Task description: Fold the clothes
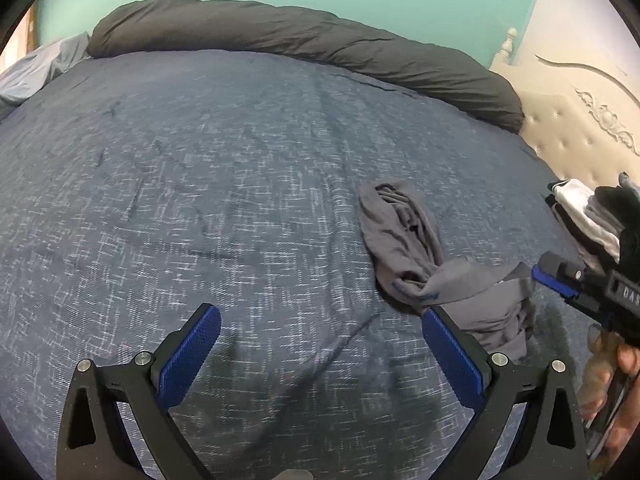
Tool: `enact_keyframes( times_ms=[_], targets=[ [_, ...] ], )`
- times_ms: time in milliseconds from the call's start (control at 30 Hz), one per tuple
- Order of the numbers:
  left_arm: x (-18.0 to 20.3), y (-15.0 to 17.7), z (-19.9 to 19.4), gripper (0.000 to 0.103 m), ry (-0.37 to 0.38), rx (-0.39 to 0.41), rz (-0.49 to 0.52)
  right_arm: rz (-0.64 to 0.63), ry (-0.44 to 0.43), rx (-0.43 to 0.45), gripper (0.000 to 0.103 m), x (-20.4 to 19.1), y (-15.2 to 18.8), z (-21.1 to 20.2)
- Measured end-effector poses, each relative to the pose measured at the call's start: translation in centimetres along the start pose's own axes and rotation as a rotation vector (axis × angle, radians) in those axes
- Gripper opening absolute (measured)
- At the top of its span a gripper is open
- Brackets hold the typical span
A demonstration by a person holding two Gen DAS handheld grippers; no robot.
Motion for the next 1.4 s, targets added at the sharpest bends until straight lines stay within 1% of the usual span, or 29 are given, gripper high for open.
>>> enact_keyframes(
  times_ms=[33,100,233,400,433,467,500,533,600,633,700,767,900,967,1033,1133,1200,1300,1367,1400],
  targets=[
    [-0.2,0.0,-0.1,0.103,-0.001,0.0,-0.004,-0.017,0.0,-0.015,0.049,-0.6,0.2,0.5],
    [-0.7,0.0,-0.1,0.103,-0.004,-0.001,-0.008,-0.042,0.005,-0.037,0.052,-1.3,0.5,1.3],
    [-1.4,0.1,-0.4,0.103,-0.008,0.0,-0.012,-0.108,0.057,-0.058,0.059,-2.4,1.0,2.6],
    [-2.4,0.4,-0.5,0.103,-0.013,-0.005,-0.02,-0.141,0.104,-0.109,0.059,-2.5,1.7,5.0],
    [-2.6,0.5,-0.5,0.103,-0.015,-0.008,-0.021,-0.145,0.107,-0.118,0.057,-2.4,1.9,5.4],
    [-2.7,0.5,-0.5,0.103,-0.015,-0.01,-0.023,-0.149,0.117,-0.122,0.051,-2.2,2.1,5.7],
    [-2.9,0.5,-0.5,0.103,-0.015,-0.012,-0.025,-0.153,0.133,-0.124,0.036,-1.9,2.2,5.9],
    [-2.9,0.6,-0.6,0.103,-0.016,-0.012,-0.026,-0.153,0.142,-0.123,0.027,-1.7,2.2,6.0],
    [-3.0,0.6,-0.6,0.103,-0.015,-0.011,-0.027,-0.129,0.133,-0.111,0.013,-1.2,2.1,5.7],
    [-3.0,0.5,-0.6,0.103,-0.015,-0.011,-0.027,-0.113,0.127,-0.101,0.01,-0.9,1.9,5.4],
    [-2.9,0.6,-0.3,0.103,-0.013,-0.015,-0.026,-0.1,0.125,-0.071,0.008,-0.6,1.4,4.7],
    [-2.7,0.6,-0.1,0.103,-0.011,-0.018,-0.022,-0.091,0.127,-0.036,0.007,-0.3,0.8,3.8],
    [-2.1,0.7,0.1,0.103,-0.01,-0.018,-0.011,-0.033,0.109,0.063,0.007,0.7,-1.0,1.2],
    [-1.9,0.8,0.3,0.103,-0.01,-0.021,-0.01,0.016,0.107,0.11,0.007,2.0,-1.9,0.1],
    [-1.7,0.9,0.5,0.103,-0.008,-0.025,-0.008,0.096,0.108,0.139,0.007,4.0,-2.4,-0.3],
    [-1.1,1.0,0.8,0.103,-0.005,-0.027,0.001,0.209,0.157,0.152,0.007,7.6,-2.0,-1.0],
    [-0.7,0.9,1.0,0.103,0.003,-0.029,0.005,0.253,0.168,0.148,0.007,9.0,-1.7,-1.2],
    [0.2,0.7,1.2,0.103,0.019,-0.027,0.01,0.242,0.186,0.132,0.012,9.1,-1.4,-1.1],
    [0.9,0.5,1.3,0.103,0.027,-0.02,0.029,0.223,0.21,0.137,0.014,9.0,-1.3,-1.5],
    [1.3,0.4,1.3,0.103,0.031,-0.015,0.04,0.217,0.216,0.144,0.017,9.0,-1.4,-1.7]
  ],
)
Point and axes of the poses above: each gripper's, at about its wrist camera, not at the fingertips, and z roughly the way its jaws point, x to its right, y to its underside, the point moved 9 cm from there along z, roughly the way its jaws point, and after that the axes turned 2 degrees about -z, right-handed, at the moved point
